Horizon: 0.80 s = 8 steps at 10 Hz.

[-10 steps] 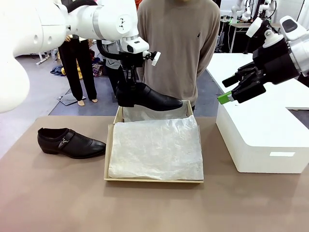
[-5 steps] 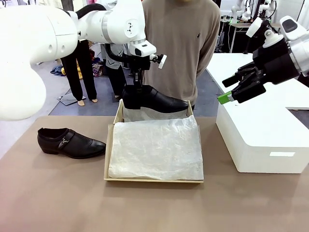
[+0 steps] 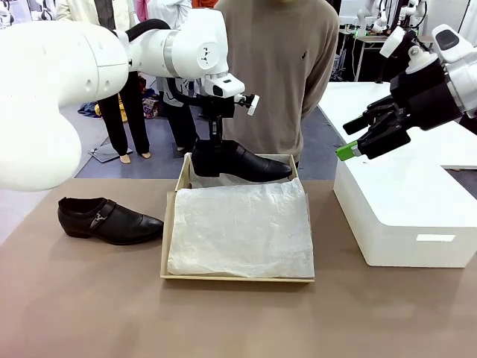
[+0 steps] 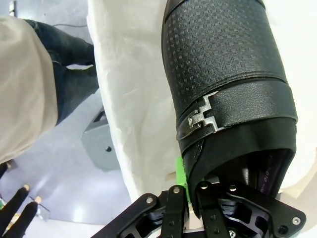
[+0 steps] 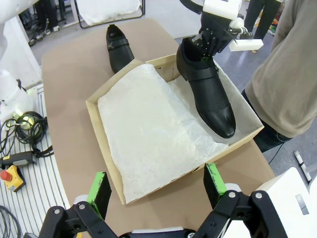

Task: Pack the shoes into the box.
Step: Place one shoe of the Shoes into the Shoes Box.

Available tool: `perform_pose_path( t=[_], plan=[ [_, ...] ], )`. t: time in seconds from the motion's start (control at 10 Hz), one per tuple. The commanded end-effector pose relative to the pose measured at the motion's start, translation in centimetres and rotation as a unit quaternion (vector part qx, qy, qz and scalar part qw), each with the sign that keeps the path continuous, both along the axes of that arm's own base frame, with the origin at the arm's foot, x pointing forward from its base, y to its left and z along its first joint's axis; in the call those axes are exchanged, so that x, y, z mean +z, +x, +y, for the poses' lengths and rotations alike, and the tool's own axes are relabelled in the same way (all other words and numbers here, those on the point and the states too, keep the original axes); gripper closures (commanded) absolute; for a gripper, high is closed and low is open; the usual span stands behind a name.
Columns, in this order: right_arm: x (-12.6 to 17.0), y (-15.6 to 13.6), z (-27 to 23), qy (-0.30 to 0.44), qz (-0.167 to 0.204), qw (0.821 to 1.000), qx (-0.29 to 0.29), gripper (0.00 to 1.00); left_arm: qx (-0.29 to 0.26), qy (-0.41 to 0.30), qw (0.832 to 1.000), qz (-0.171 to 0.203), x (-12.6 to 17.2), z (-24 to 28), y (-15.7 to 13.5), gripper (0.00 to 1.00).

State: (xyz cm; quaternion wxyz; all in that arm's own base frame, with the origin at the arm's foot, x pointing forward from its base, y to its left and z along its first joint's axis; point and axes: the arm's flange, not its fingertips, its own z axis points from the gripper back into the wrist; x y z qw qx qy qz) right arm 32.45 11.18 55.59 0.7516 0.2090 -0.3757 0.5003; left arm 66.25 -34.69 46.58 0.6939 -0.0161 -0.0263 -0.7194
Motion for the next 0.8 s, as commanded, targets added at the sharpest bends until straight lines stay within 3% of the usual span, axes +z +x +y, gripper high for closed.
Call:
perform_pose_path(
  t=[0.0,0.7],
  plan=[
    [-0.1,0.4,0.0,0.008,-0.007,1.000,0.012,0.00,0.017,-0.001,1.000,-0.001,0.3,-0.1,0.8,1.00],
    [-0.1,0.4,0.0,0.008,-0.007,1.000,0.012,0.00,0.028,-0.001,1.000,0.003,-3.6,0.9,0.6,1.00]
  ],
)
